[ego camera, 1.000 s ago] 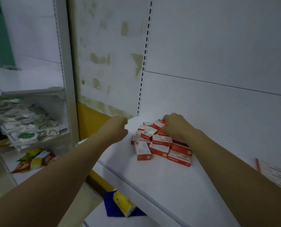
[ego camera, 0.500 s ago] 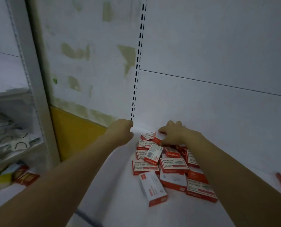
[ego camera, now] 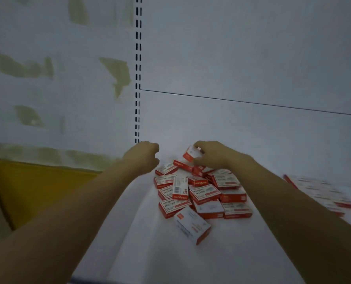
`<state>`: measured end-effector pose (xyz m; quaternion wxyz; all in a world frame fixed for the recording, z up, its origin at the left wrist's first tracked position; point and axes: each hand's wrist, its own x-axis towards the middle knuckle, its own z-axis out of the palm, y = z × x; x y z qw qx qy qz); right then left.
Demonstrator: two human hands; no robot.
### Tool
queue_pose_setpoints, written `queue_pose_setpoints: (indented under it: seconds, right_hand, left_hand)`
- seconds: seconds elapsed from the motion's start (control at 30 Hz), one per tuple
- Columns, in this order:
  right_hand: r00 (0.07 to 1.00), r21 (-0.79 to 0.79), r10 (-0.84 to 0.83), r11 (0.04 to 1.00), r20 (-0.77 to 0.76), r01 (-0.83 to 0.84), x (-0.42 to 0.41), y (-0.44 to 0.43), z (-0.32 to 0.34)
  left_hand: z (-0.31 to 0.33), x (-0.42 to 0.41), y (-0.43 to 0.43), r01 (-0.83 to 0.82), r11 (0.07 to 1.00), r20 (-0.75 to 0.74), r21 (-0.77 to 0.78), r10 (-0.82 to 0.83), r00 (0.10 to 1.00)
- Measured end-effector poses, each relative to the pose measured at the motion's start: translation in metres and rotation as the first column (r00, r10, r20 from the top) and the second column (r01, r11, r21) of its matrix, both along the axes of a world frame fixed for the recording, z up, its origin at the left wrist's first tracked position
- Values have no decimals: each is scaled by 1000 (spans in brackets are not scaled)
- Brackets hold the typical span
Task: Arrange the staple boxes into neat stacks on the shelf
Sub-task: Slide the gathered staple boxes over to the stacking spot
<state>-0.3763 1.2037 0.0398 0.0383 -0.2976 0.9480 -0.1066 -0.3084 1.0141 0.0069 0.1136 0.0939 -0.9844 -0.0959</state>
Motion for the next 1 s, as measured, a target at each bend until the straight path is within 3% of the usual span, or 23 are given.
queue_pose_setpoints:
  seconds: [0.23, 0.37, 0.57, 0.87, 1.0]
  right_hand:
    - [937, -28, -346, 938, -43, 345, 53, 107, 10]
    - [809, 35, -578, 811, -106, 584, 89, 191, 12]
    - [617, 61, -781, 614, -102, 787, 161, 305, 11]
    - [337, 44, -940, 335, -45, 941, 281, 478, 0]
    - [226, -15, -974, 226, -11, 974, 317, 544, -6]
  left_hand:
    - [13, -18, 71, 281, 959, -2, -13, -282, 960]
    - [18, -28, 148, 470, 883, -3, 2, -470, 883]
    - [22, -16, 282, 682, 731, -20, -15, -682, 731]
    - [10, 39, 509, 898, 436, -40, 53, -898, 438]
    - [0, 62, 587, 929, 361, -42, 79, -930, 365]
